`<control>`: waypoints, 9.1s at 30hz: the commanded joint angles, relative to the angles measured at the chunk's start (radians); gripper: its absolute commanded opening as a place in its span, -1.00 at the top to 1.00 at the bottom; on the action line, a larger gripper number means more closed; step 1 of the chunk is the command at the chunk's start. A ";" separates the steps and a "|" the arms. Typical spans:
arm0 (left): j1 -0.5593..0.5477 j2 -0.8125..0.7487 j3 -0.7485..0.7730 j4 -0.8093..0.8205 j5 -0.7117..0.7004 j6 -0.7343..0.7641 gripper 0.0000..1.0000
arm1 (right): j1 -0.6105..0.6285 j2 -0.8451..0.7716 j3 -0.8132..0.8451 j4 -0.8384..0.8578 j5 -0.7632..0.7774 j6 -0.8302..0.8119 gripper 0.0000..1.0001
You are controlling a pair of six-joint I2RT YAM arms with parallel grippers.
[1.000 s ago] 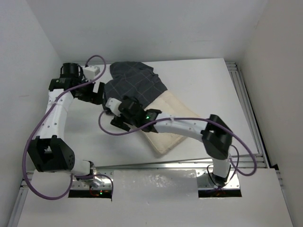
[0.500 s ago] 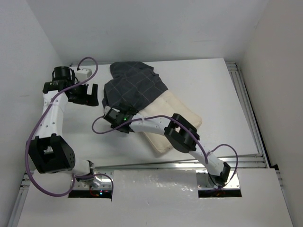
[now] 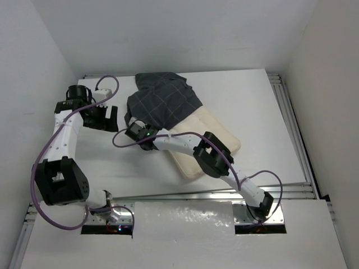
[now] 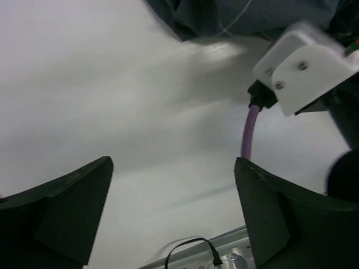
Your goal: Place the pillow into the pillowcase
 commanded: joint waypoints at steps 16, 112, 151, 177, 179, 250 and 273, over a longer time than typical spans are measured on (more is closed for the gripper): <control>0.375 0.077 0.659 -0.244 0.227 0.158 0.30 | -0.079 -0.582 0.103 0.398 -0.964 0.762 1.00; -0.627 0.464 0.749 0.248 -0.407 -0.091 -1.00 | -0.512 -0.471 -0.479 0.679 -0.415 0.668 1.00; -0.667 0.598 0.383 0.584 -0.381 -0.041 1.00 | -0.772 -0.313 -0.580 0.811 -0.966 1.106 0.94; -0.705 0.434 0.436 0.443 -0.190 -0.099 1.00 | -0.745 -0.677 -0.789 0.652 -1.084 0.805 -0.32; -0.711 0.436 0.437 0.441 -0.193 -0.099 1.00 | -0.720 -0.627 -0.754 0.619 -1.107 0.790 -0.36; -0.734 0.351 0.417 0.372 0.050 -0.023 1.00 | -0.347 -0.787 -0.932 0.803 -1.121 0.288 1.00; -0.687 0.094 0.078 0.153 0.115 0.054 1.00 | -0.473 -1.082 -1.157 0.837 -1.069 0.489 0.02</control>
